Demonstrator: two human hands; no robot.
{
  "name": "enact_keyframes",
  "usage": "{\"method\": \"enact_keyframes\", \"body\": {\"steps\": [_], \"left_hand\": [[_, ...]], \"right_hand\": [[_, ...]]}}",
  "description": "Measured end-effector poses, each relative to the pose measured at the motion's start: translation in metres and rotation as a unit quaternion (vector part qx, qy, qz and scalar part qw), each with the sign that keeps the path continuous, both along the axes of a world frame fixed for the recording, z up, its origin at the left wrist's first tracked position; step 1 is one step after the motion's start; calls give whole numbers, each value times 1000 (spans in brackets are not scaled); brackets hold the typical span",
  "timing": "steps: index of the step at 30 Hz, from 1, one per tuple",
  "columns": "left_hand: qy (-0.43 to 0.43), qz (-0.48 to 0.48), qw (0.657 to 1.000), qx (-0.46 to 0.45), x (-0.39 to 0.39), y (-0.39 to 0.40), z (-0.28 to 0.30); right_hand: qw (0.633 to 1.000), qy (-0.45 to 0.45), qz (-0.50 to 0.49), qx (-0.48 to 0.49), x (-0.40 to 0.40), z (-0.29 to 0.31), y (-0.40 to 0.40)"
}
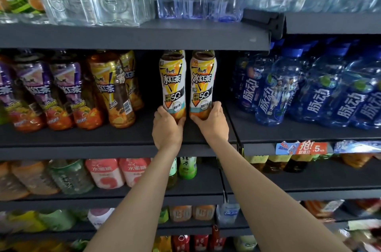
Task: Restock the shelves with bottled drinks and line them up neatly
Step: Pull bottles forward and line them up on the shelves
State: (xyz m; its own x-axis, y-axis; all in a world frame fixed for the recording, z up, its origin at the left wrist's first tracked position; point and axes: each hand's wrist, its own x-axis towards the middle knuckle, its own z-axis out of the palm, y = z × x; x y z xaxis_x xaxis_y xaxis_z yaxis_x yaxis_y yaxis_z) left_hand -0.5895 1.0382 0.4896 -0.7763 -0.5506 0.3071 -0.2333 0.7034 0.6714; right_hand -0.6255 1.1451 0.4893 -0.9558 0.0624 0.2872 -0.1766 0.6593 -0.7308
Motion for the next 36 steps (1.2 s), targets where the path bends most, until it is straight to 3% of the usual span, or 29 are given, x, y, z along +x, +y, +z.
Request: {"method": "enact_keyframes", "body": {"steps": [17, 19, 23, 28, 31, 33, 36], "left_hand": [[3, -2, 1000, -9, 2, 2, 4], [40, -7, 999, 4, 8, 2, 3], [217, -52, 975, -9, 27, 6, -9], [279, -142, 948, -59, 33, 52, 5], [280, -179, 941, -71, 24, 90, 15], [260, -186, 945, -61, 16, 112, 14], [218, -191, 957, -26, 4, 147, 10]], "right_hand": [[1000, 12, 12, -5, 2, 2, 4], [999, 9, 30, 28, 10, 4, 9], [993, 62, 68, 69, 40, -2, 39], [983, 183, -6, -25, 49, 26, 95], [970, 207, -84, -97, 35, 49, 135], [968, 184, -118, -121, 20, 53, 161], [995, 12, -56, -76, -8, 43, 191]]}}
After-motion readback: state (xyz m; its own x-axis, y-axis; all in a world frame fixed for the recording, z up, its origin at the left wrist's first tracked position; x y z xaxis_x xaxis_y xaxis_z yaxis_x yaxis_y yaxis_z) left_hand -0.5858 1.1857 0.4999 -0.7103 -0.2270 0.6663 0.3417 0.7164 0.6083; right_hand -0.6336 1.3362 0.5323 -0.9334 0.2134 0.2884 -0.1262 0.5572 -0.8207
